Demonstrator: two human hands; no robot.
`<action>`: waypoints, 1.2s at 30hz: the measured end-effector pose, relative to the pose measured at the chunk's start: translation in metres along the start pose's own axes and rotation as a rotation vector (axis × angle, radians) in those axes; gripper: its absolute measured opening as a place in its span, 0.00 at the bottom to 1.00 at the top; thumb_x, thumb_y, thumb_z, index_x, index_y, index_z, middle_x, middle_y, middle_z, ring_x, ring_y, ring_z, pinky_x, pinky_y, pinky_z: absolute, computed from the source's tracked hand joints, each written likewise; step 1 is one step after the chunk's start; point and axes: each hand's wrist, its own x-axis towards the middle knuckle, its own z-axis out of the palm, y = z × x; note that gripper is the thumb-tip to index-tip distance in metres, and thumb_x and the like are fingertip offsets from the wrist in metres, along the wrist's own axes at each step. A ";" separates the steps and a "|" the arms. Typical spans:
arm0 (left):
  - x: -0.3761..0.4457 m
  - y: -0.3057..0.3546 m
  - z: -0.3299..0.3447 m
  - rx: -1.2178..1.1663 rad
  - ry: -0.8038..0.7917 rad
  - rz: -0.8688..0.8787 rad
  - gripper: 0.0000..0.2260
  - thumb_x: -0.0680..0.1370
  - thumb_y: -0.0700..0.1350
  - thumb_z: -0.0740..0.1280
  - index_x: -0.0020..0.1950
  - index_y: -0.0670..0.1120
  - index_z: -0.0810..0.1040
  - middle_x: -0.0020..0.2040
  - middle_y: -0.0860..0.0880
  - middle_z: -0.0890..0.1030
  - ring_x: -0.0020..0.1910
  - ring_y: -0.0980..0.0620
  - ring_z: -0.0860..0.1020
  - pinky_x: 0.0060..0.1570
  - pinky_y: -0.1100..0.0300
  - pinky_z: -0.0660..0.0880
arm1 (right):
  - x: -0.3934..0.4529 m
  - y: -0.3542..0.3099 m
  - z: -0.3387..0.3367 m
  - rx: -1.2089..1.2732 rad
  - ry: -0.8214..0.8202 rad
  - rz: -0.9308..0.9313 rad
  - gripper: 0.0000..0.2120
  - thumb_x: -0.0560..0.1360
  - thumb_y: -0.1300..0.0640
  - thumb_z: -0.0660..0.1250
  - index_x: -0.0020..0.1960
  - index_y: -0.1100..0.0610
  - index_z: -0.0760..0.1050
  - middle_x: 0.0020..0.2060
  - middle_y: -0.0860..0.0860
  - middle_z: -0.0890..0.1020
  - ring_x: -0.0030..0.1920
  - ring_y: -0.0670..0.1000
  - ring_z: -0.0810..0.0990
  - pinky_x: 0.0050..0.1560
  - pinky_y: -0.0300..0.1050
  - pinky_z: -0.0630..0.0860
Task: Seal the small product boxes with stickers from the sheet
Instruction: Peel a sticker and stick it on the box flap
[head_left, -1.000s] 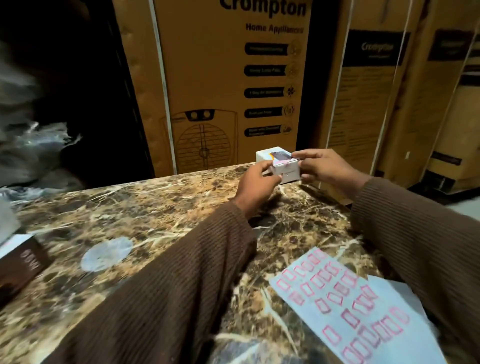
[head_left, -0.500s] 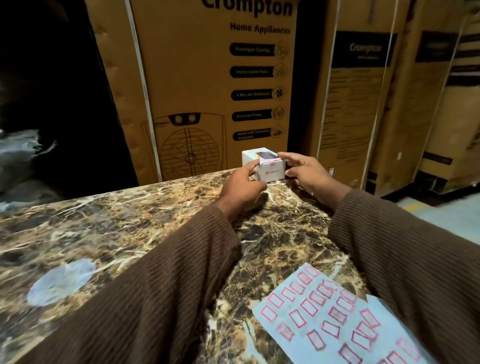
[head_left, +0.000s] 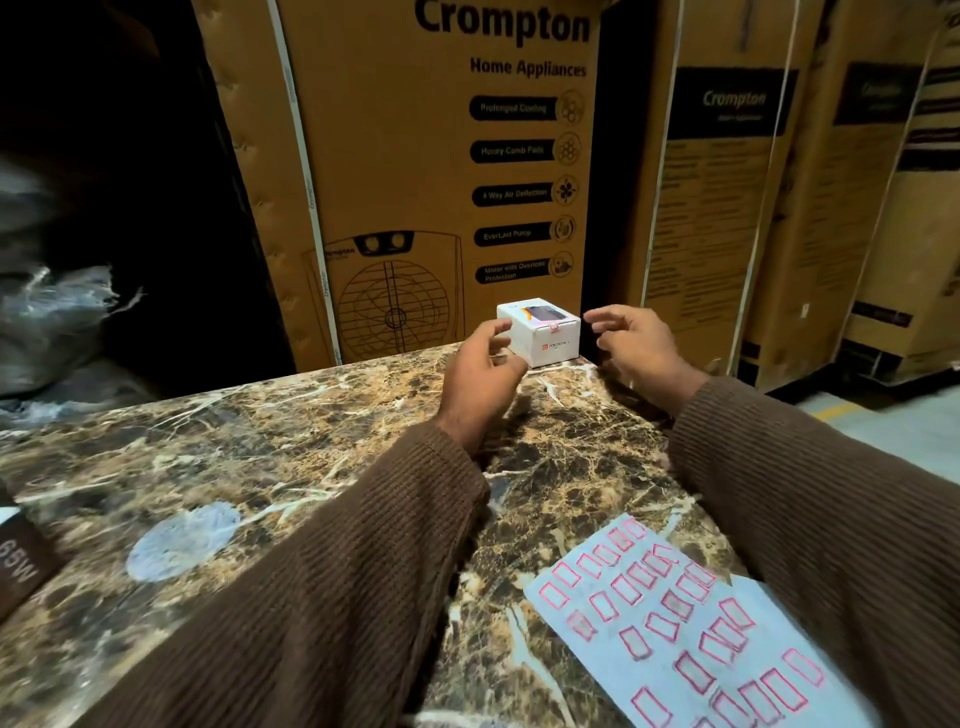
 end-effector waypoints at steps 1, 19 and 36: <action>-0.010 0.004 -0.004 -0.006 0.023 0.029 0.23 0.82 0.35 0.68 0.76 0.47 0.74 0.70 0.46 0.78 0.61 0.50 0.81 0.54 0.52 0.85 | -0.007 -0.007 -0.004 -0.032 0.004 -0.012 0.18 0.82 0.68 0.62 0.63 0.52 0.83 0.60 0.50 0.83 0.62 0.53 0.80 0.60 0.55 0.82; -0.275 0.111 -0.225 0.054 0.143 0.013 0.09 0.81 0.35 0.70 0.49 0.48 0.87 0.46 0.46 0.88 0.48 0.47 0.87 0.51 0.56 0.83 | -0.253 -0.216 0.059 0.104 -0.599 -0.228 0.07 0.80 0.64 0.70 0.50 0.55 0.87 0.42 0.52 0.89 0.39 0.45 0.84 0.34 0.40 0.74; -0.358 0.116 -0.449 0.373 0.683 0.096 0.03 0.76 0.46 0.74 0.46 0.51 0.88 0.40 0.48 0.87 0.39 0.53 0.84 0.47 0.55 0.82 | -0.369 -0.333 0.230 0.303 -0.657 -0.404 0.02 0.76 0.62 0.75 0.48 0.58 0.87 0.41 0.55 0.88 0.40 0.49 0.86 0.37 0.43 0.79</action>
